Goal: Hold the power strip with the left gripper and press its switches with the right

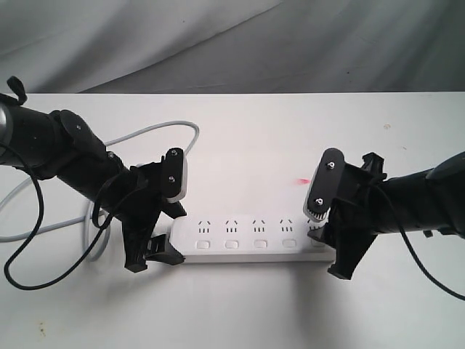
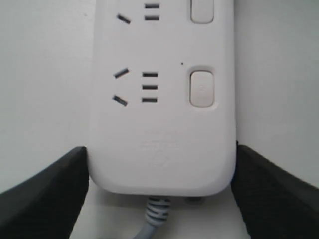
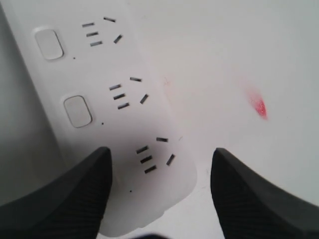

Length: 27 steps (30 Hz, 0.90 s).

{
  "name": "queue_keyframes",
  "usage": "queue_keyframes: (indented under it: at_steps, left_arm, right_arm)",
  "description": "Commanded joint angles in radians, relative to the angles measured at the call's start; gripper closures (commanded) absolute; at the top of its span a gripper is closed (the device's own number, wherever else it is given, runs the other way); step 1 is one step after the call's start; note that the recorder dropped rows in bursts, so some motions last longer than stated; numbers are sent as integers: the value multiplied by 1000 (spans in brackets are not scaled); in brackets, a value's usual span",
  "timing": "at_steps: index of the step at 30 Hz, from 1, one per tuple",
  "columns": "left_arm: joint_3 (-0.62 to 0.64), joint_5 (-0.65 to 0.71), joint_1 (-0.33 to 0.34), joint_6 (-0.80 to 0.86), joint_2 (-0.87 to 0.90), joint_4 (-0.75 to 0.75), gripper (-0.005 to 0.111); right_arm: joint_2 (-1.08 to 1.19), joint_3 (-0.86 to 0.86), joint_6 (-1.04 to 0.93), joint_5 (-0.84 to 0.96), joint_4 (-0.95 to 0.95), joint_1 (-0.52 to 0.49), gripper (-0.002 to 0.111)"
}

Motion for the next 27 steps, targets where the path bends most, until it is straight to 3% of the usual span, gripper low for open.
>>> queue_keyframes:
  at_steps: [1,27]
  left_arm:
    - [-3,3,-4,-3,2,2,38]
    - [-3,3,-4,-3,2,2,38]
  right_arm:
    - [12,5,-10,-11,8,-3,53]
    - [50,40,-10,-27,-22,-37,53]
